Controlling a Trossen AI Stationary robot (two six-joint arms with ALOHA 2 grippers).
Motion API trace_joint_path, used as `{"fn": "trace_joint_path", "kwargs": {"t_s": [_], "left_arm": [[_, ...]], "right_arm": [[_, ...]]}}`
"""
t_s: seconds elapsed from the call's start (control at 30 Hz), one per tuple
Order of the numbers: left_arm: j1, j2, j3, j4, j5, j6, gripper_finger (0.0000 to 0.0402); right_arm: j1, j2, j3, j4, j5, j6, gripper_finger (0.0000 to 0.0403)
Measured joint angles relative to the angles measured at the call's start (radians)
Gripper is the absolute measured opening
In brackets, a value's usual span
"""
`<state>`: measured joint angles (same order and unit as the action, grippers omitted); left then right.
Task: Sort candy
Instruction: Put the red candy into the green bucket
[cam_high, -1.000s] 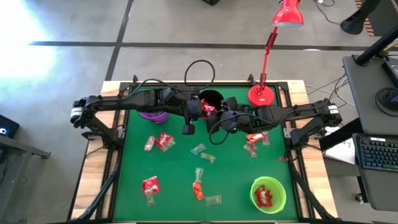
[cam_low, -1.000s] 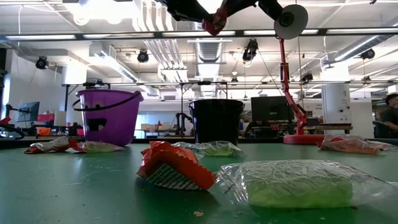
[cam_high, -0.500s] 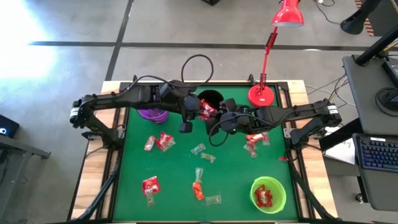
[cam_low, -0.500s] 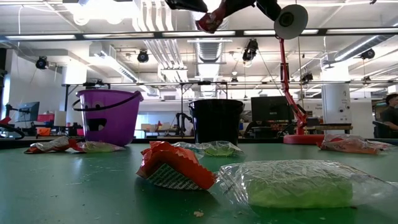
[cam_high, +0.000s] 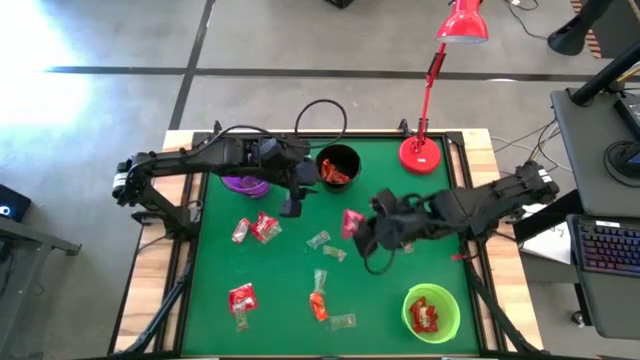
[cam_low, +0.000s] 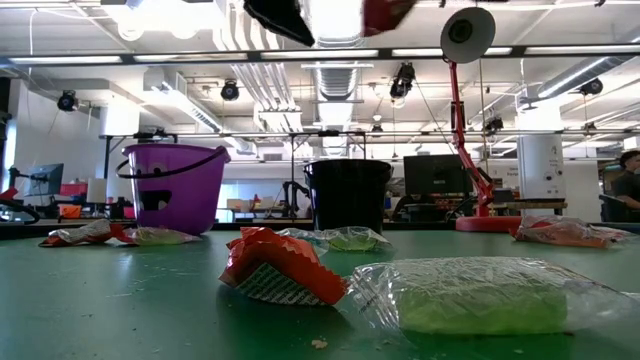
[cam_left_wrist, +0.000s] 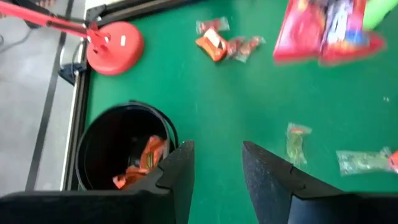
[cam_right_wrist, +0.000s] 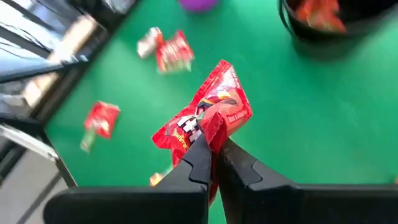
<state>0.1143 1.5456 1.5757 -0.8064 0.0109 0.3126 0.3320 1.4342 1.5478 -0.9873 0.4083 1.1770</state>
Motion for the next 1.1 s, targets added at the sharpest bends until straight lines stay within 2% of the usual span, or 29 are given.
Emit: {"fn": "trace_joint_path", "kwargs": {"t_s": [0.13,0.57,0.83,1.0,1.1], "left_arm": [[0.0,0.0,-0.001,-0.043,-0.002,0.0,0.0112],[0.0,-0.015,-0.002,-0.111,-0.004,0.019,0.0107],[0.0,-0.024,-0.002,-0.11,-0.004,0.011,0.0107],[0.0,-0.024,-0.002,-0.115,-0.003,-0.013,0.0107],[0.0,-0.024,-0.002,-0.118,-0.003,-0.015,0.0107]], "right_arm": [[0.098,0.001,0.0,-0.106,0.01,0.167,0.0008],[0.466,0.018,0.0,-0.19,0.01,0.727,0.0008],[0.643,0.09,0.0,-0.229,-0.066,1.03,0.0008],[0.689,0.131,0.0,-0.237,-0.196,1.065,0.0008],[0.69,0.153,0.0,-0.274,-0.218,1.071,0.0008]]}}
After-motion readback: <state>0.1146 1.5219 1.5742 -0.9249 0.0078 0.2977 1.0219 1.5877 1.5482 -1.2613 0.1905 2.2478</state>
